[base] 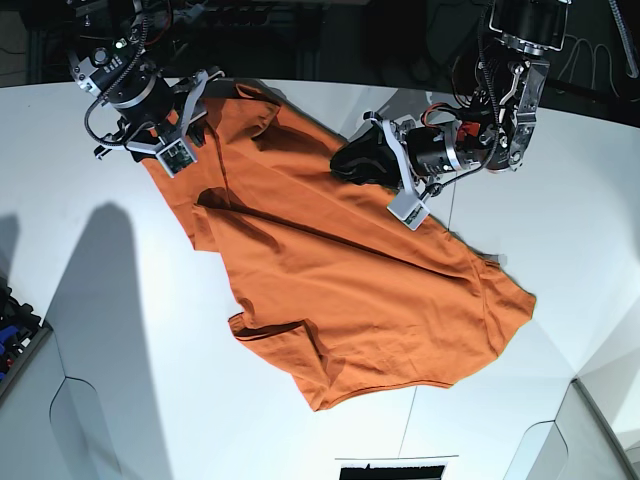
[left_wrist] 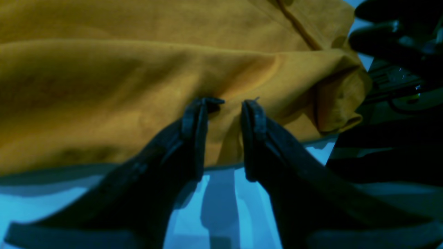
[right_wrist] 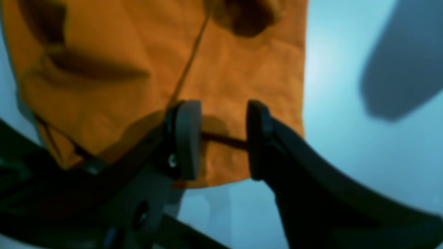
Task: Layout the t-shirt on the table in an organized manner, then fold the t-shirt properly
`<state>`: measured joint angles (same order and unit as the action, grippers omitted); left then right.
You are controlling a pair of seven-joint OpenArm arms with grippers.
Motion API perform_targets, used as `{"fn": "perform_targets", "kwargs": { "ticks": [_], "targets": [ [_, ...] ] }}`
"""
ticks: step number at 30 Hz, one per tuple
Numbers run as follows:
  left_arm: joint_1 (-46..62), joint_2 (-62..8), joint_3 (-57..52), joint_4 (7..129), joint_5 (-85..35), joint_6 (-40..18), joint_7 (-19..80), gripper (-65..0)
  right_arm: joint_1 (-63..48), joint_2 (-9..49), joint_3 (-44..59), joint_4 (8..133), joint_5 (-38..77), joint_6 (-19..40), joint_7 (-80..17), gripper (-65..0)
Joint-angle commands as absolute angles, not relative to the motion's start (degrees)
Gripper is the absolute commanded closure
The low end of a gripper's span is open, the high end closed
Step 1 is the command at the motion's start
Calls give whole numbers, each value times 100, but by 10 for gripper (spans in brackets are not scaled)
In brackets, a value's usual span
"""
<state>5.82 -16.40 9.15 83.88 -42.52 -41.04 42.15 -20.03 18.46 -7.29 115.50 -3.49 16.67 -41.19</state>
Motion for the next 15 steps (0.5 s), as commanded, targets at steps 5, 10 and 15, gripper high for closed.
{"fn": "perform_targets", "kwargs": {
  "ticks": [5, 10, 15],
  "targets": [
    [543, -1715, 899, 8403, -4005, -4000, 4375, -211, -1940, 1907, -1160, 11312, -1087, 1199, -3752, -226],
    [543, -1715, 899, 8403, -4007, -4000, 4377, -211, -1743, 1905, -1568, 11096, -1160, 1175, -3712, -226],
    [543, -1719, 899, 8403, -3999, -4000, 4399, -211, -1535, 1905, -1658, 10997, -1184, 770, -3712, -226]
  ]
}}
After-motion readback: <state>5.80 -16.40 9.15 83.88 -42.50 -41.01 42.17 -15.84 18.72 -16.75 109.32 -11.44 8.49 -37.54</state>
